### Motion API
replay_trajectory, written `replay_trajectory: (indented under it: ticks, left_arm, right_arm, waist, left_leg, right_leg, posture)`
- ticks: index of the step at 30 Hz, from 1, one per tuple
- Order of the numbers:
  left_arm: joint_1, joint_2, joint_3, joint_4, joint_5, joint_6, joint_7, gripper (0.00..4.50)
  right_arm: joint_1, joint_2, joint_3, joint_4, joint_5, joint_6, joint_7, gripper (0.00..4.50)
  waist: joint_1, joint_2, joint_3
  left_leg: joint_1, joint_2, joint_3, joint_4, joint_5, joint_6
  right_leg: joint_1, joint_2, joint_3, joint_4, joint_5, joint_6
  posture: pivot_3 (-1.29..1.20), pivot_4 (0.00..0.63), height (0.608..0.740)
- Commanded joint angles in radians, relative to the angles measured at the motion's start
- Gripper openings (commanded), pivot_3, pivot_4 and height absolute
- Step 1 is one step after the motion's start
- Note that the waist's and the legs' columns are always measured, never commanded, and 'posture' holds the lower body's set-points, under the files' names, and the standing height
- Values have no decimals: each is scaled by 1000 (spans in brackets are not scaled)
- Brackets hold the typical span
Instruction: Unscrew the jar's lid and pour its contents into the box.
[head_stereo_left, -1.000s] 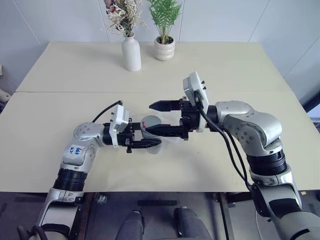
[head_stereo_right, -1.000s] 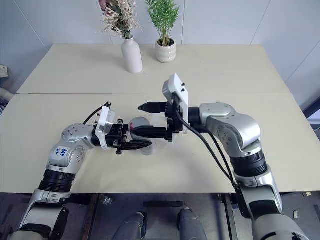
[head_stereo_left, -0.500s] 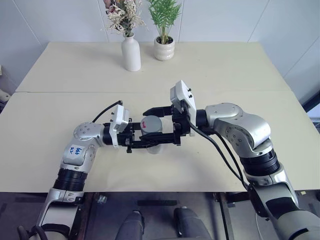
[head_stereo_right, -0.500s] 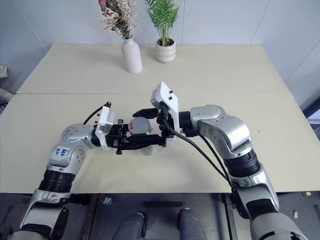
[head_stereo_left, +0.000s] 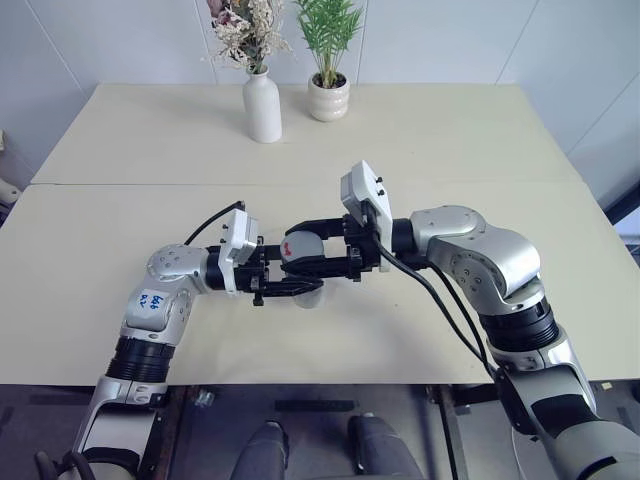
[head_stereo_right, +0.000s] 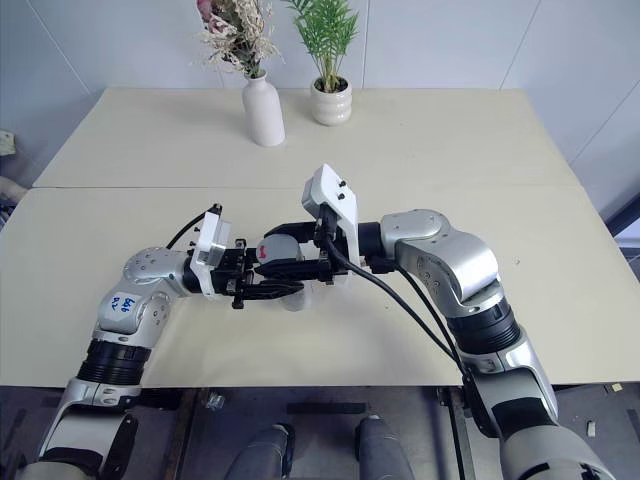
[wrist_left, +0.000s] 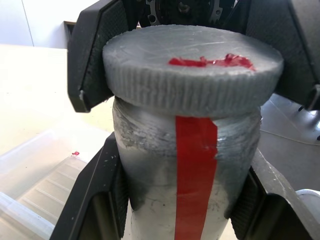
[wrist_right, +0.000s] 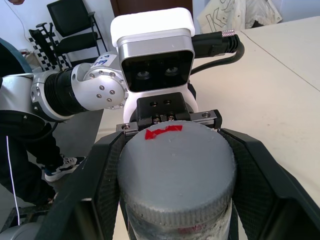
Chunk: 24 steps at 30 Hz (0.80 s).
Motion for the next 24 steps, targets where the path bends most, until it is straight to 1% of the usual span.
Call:
replay_trajectory:
  ticks: [1,4,11,13,18,24]
  left_arm:
    - [-8,6,4,-42,-15,-1,-6,2134]
    - [-8,7,4,-42,-14,1,-7,2134]
    - [-5,12,-2,-41,-13,-1,-9,2134]
    - [-2,15,-3,-44,-14,0,-10,2134]
    - [4,15,-3,-47,-15,1,-11,2134]
    - [10,15,-5,-51,-16,2,-11,2134]
  right_arm:
    - [-3,10,-29,-23,21,-20,8,2590]
    - [-3,16,-39,-25,34,-16,8,2590]
    - [-27,67,-138,-41,170,25,14,2590]
    - [-40,77,-161,-30,178,22,6,2590]
    - [-62,57,-169,-8,162,15,31,2590]
    - [-80,20,-153,9,160,3,107,2590]
  waist:
    - [0,0,0]
    - [0,0,0]
    - [0,0,0]
    - [0,0,0]
    - [0,0,0]
    - [-1,0,0]
  left_leg:
    - [0,0,0,0,0,0]
    - [0,0,0,0,0,0]
    - [0,0,0,0,0,0]
    - [0,0,0,0,0,0]
    - [0,0,0,0,0,0]
    - [0,0,1,0,0,0]
  right_leg:
    - [0,0,0,0,0,0]
    - [0,0,0,0,0,0]
    - [0,0,0,0,0,0]
    - [0,0,0,0,0,0]
    - [0,0,0,0,0,0]
    - [0,0,0,0,0,0]
  posture:
    - [0,150,740]
    - [0,150,740]
    - [0,150,740]
    - [0,150,740]
    - [0,150,740]
    - [0,150,740]
